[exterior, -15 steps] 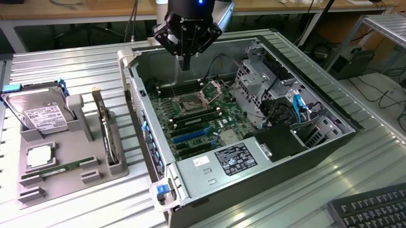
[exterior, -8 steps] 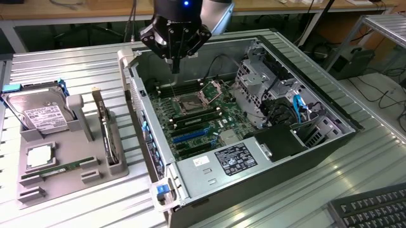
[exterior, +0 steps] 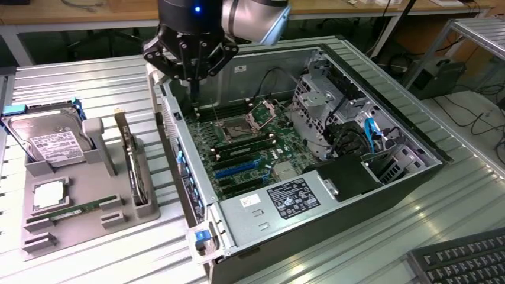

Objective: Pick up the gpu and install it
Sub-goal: 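Reach for the gpu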

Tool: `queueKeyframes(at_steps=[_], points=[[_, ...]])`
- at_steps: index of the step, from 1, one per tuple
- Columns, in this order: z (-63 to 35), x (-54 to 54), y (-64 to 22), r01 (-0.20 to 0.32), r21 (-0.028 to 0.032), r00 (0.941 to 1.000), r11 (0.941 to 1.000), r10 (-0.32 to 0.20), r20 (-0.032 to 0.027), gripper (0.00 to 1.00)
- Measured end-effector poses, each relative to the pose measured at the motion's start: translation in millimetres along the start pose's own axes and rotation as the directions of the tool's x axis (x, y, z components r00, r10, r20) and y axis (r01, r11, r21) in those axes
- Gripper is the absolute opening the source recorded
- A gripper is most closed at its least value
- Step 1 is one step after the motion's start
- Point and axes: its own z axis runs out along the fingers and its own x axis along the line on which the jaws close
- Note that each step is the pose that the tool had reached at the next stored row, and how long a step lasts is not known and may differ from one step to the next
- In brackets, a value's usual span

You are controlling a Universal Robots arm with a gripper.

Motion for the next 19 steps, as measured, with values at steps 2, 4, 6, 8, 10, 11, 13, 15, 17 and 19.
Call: queueKeyframes(at_steps=[2,4,6,8,10,11,13,15,17,19], points=[[1.6,17.0,-4.4,0.000,-0.0001,1.0000,1.0000,0.000,0.0001,0.11],[3.3,27.3,-7.3,0.000,0.0000,1.0000,1.0000,0.000,0.0001,0.11],[5.1,36.1,-9.7,0.000,-0.0001,1.0000,1.0000,0.000,0.0001,0.11],[7.1,44.9,-12.1,0.000,0.0000,1.0000,1.0000,0.000,0.0000,0.11],[9.4,53.7,-14.2,0.000,-0.0002,1.0000,1.0000,0.000,0.0002,0.11],[10.9,59.7,-15.5,0.000,0.0000,1.0000,1.0000,0.000,0.0000,0.11],[13.9,68.7,-17.2,0.000,-0.0001,1.0000,1.0000,0.000,0.0001,0.11],[17.2,77.9,-18.6,0.000,0.0001,1.0000,1.0000,0.000,0.0000,0.11],[20.7,87.4,-19.7,0.000,0.0000,1.0000,1.0000,0.000,0.0001,0.11],[24.0,96.3,-20.7,0.000,0.0000,1.0000,1.0000,0.000,0.0000,0.11]])
